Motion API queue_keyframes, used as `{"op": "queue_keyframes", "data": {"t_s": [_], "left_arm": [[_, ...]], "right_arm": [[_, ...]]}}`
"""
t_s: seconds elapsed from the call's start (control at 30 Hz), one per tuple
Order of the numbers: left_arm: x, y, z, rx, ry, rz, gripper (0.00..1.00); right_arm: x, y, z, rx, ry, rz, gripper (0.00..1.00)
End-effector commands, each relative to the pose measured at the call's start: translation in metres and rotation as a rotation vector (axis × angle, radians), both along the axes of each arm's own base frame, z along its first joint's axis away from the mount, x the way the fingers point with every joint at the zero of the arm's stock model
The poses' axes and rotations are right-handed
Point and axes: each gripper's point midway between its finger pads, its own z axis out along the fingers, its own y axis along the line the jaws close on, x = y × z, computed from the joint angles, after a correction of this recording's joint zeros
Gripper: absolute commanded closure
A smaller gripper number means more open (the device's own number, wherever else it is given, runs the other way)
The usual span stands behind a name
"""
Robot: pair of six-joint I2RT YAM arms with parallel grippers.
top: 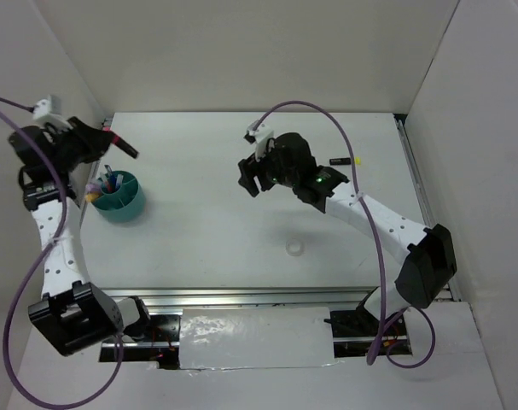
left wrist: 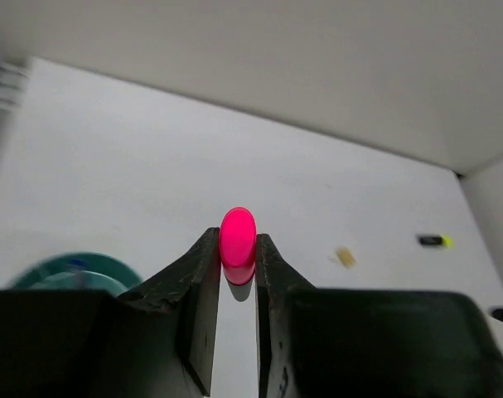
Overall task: Sort the stationery into containers
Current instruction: Place the pen in the storage box.
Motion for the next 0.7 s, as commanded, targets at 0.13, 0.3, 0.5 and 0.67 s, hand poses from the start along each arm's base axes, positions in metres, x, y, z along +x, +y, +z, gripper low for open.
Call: {"op": "queue_keyframes", "data": {"t_s": [0.13,0.3,0.5,0.67], "left_arm": [[0.014,0.120,0.029,0.234,-0.128,0.104,1.00],[0.036,0.147,0.013,0.231,-0.142,0.090,1.00],[0.060,0.140,-0.009,0.279,-0.125,0.012,1.00],[0.074,0.121,-0.028,0.337,-0.079,-0.019,1.00]], "right_arm": [[0.005,-0.034,0.006,0.033,0.020,-0.032,0.27],[0.009,-0.039,-0.005,0.020,0.034,-0.047,0.27],[0.013,-0.045,-0.018,0.024,0.062,-0.051,0.27],[0.013,-0.048,-0.026,0.028,0.083,-0.042,0.28]]}}
